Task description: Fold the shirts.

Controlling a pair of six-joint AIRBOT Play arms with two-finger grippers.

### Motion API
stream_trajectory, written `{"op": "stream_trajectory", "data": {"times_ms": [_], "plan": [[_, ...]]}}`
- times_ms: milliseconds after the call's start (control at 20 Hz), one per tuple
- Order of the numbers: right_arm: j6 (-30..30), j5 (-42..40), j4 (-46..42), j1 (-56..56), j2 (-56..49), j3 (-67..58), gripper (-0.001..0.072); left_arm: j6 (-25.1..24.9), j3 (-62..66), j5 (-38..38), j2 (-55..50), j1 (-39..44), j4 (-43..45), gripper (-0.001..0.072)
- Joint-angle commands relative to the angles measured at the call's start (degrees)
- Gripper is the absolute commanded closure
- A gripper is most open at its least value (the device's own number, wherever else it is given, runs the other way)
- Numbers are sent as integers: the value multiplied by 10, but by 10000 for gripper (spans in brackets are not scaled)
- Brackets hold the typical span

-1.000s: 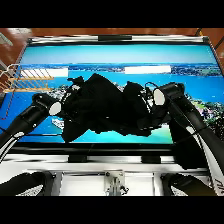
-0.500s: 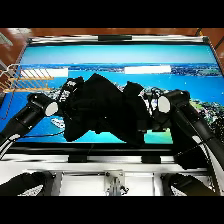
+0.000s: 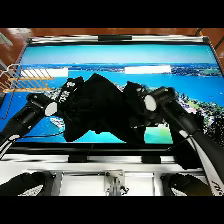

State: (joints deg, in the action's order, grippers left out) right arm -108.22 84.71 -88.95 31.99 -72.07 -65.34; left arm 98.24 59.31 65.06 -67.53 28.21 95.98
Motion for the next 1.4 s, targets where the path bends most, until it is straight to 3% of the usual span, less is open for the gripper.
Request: {"op": "stream_trajectory", "data": {"times_ms": [0, 200, 400, 500, 650, 900, 1000, 1350], "plan": [[8, 3, -24, 35, -14, 49, 83, 0, 1, 37, 0, 0, 0, 656], [23, -52, 56, 36, -14, 138, 83, 0, 1, 64, 0, 0, 0, 656], [-17, -136, -31, 35, -14, 173, 84, 0, 2, 79, 0, 0, 0, 656], [-19, -142, -61, 35, -14, 172, 209, 0, 12, 89, 0, 0, 0, 656], [-17, -129, -50, 35, -4, 172, 215, 0, 39, 90, 0, 0, 0, 656], [-22, -129, -12, 27, 104, 173, 208, 0, 80, 92, 0, 0, 0, 656], [-22, -126, 13, 4, 135, 173, 47, 0, 88, 92, 0, 0, 1, 656], [-45, -173, 67, -80, 109, 270, 48, 0, 89, 96, 0, 0, 1, 656]]}}
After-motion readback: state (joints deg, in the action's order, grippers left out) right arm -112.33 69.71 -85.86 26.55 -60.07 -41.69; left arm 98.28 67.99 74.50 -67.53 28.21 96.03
